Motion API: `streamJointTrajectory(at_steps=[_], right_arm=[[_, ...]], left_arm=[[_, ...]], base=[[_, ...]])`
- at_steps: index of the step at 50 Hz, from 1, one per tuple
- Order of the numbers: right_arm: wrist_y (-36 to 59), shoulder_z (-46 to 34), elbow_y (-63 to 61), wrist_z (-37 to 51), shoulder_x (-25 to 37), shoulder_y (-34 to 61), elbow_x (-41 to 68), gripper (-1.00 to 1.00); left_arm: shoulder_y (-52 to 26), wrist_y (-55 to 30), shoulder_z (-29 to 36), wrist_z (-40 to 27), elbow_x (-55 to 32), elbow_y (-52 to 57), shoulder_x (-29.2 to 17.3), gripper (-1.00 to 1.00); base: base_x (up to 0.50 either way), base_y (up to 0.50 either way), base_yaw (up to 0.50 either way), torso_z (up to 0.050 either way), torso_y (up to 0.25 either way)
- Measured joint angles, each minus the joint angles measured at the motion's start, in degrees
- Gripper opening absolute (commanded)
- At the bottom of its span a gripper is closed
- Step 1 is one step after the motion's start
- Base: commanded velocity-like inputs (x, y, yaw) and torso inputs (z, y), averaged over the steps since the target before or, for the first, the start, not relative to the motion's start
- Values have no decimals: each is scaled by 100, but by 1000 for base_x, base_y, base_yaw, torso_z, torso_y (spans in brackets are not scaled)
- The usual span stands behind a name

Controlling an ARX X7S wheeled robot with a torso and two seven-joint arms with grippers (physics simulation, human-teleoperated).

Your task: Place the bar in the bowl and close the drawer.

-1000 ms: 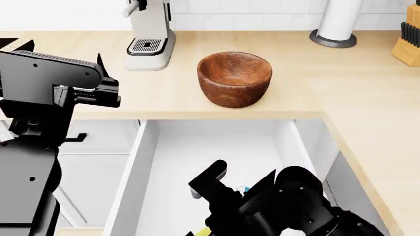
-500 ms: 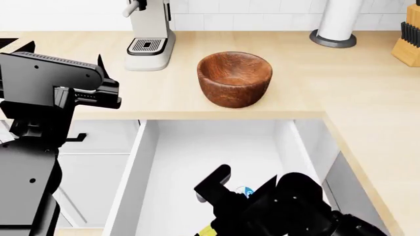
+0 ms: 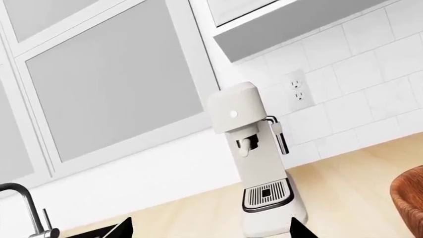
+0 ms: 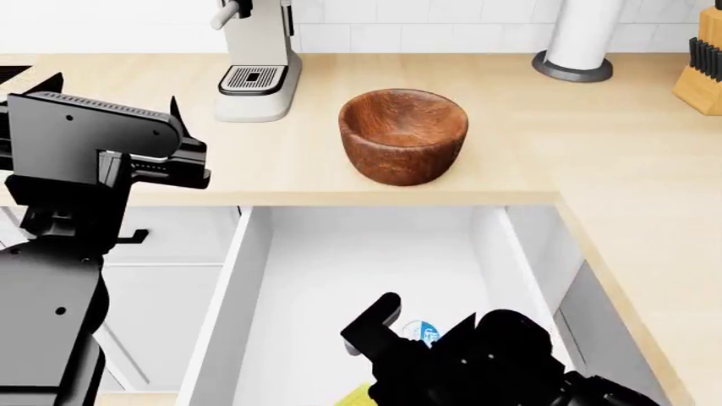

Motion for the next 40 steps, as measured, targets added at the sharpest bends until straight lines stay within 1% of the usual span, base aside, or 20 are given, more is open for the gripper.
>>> streamJointTrajectory(at_steps=[18, 40], right_arm=[[-235, -308, 152, -287, -4, -125, -221, 100], [-434, -568, 414, -428, -90, -183, -461, 100]], left_arm=[[11, -29, -3, -8, -16, 23, -33, 100], [27, -1, -6, -24, -38, -2, -53, 100]], base=[[0, 0, 0, 0, 0], [0, 0, 0, 0, 0]])
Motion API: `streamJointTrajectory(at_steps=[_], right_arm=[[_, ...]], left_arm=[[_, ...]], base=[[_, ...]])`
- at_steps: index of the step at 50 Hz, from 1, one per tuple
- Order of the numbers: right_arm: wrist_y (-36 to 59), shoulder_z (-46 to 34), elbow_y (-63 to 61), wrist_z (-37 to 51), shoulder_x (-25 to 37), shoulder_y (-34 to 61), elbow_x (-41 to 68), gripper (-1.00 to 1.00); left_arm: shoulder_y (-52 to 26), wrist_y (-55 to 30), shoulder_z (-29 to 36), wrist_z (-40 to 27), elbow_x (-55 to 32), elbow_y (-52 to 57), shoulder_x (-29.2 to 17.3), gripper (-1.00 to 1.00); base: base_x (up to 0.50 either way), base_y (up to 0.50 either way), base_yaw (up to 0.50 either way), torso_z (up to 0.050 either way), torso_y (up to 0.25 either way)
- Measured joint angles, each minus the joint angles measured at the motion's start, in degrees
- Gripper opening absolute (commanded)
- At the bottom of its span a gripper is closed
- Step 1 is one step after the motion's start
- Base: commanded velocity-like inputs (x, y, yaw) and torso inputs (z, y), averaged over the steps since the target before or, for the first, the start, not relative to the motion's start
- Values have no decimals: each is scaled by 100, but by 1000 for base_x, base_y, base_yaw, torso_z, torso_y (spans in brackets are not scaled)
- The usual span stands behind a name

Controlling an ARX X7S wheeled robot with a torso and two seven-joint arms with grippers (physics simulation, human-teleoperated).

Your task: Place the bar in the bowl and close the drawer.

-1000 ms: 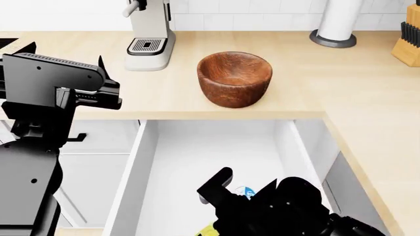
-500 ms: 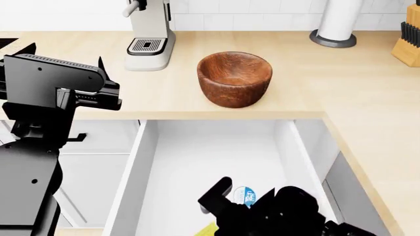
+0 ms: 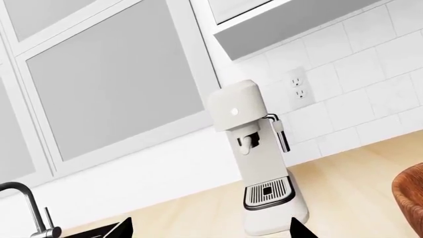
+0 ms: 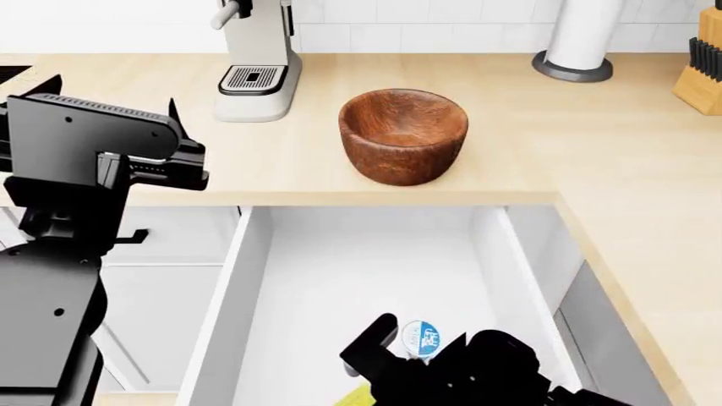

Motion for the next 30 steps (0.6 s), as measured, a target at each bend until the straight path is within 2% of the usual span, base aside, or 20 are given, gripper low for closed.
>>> streamJointTrajectory(at_steps=[28, 29, 30], right_arm=[[-164, -319, 270, -154, -172, 3, -344, 100], [-166, -326, 275, -156, -177, 7, -353, -100], [-167, -332, 284, -145, -179, 10, -379, -100]], left_arm=[[174, 117, -93, -56, -31, 13, -19, 100], [175, 119, -94, -58, -31, 12, -20, 100], [177, 121, -94, -60, -31, 11, -21, 100]], base=[[0, 0, 0, 0, 0], [0, 0, 0, 0, 0], [0, 0, 0, 0, 0]])
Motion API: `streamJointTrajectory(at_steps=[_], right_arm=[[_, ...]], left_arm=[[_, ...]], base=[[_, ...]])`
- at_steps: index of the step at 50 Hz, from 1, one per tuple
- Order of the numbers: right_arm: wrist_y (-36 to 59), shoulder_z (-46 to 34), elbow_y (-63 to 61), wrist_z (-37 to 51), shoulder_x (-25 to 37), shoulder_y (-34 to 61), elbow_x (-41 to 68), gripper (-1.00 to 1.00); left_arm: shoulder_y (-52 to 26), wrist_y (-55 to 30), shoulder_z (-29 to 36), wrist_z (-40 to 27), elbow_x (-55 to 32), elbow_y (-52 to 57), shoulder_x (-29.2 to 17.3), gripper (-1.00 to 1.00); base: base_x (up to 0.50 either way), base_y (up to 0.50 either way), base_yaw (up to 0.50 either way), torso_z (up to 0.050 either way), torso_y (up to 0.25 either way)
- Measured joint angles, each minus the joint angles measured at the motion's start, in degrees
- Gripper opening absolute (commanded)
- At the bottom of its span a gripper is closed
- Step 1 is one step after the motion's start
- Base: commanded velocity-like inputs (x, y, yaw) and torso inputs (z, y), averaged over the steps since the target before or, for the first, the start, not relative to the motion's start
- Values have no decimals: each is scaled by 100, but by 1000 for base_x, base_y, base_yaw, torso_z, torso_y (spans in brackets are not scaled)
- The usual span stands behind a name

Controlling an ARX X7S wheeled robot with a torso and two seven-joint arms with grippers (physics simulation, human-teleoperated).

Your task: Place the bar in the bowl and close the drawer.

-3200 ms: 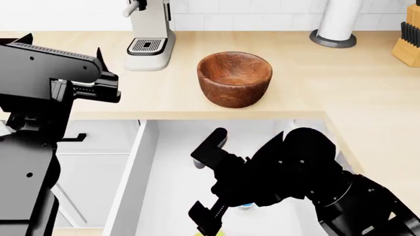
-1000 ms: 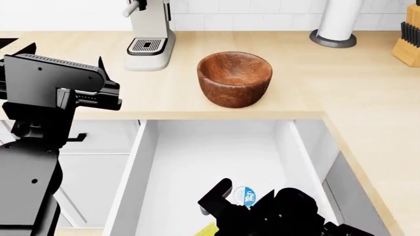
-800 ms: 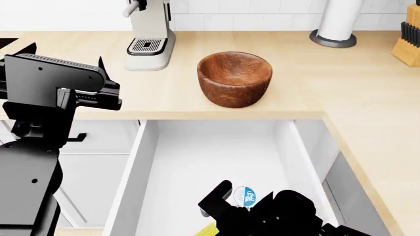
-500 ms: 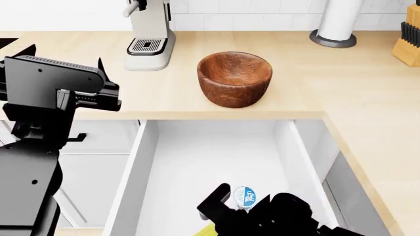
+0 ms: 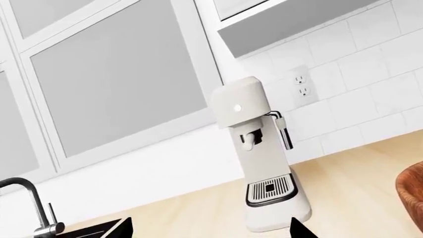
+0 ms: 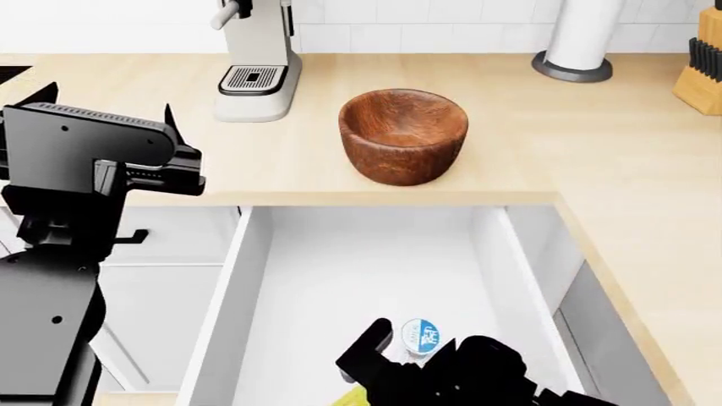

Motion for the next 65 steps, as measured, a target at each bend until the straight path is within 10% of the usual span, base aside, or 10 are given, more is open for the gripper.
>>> streamJointTrajectory(at_steps=[65], right_arm=[[934, 1022, -1444, 1163, 142, 1929, 1141, -100]], left_arm=[[114, -1, -166, -48, -125, 134, -49, 100]], base=[[0, 0, 0, 0, 0]])
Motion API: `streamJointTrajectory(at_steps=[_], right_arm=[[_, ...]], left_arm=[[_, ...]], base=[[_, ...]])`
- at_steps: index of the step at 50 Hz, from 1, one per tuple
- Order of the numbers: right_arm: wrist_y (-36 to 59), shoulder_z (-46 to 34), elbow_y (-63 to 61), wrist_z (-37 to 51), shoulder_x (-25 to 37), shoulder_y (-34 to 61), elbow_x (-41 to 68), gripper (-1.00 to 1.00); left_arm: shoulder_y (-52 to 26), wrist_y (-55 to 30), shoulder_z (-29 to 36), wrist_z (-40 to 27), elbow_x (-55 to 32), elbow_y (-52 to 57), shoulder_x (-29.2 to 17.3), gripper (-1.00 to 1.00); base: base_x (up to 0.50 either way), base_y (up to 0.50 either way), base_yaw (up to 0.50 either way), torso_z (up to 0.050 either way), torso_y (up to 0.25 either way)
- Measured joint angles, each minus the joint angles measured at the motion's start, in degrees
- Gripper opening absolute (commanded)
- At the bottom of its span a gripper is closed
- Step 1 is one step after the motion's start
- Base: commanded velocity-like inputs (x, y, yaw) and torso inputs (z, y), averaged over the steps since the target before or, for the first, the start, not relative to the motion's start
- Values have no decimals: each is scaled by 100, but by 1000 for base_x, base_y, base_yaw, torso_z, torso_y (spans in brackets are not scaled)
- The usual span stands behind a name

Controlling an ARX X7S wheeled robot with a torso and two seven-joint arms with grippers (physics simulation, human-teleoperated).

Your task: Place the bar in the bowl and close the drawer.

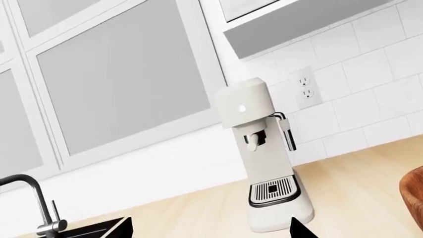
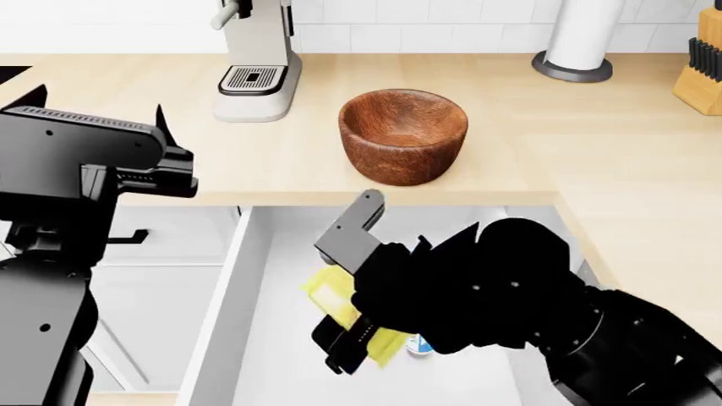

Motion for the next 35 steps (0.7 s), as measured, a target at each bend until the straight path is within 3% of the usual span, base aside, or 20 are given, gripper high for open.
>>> streamJointTrajectory(at_steps=[18, 30, 35], right_arm=[[-873, 28, 1154, -792, -242, 1096, -800, -100], [-2201, -229, 3288, -1759, -930, 1710, -1697, -100], [-3013, -796, 4354, -2008, -1234, 1996, -1487, -100]], left_arm=[[-16, -34, -33, -13, -40, 32, 1, 100], [-37, -62, -57, -28, -64, 82, 7, 100], [-56, -56, -56, -40, -66, 92, 10, 100]], base=[[0, 0, 0, 0, 0], [0, 0, 0, 0, 0], [0, 0, 0, 0, 0]])
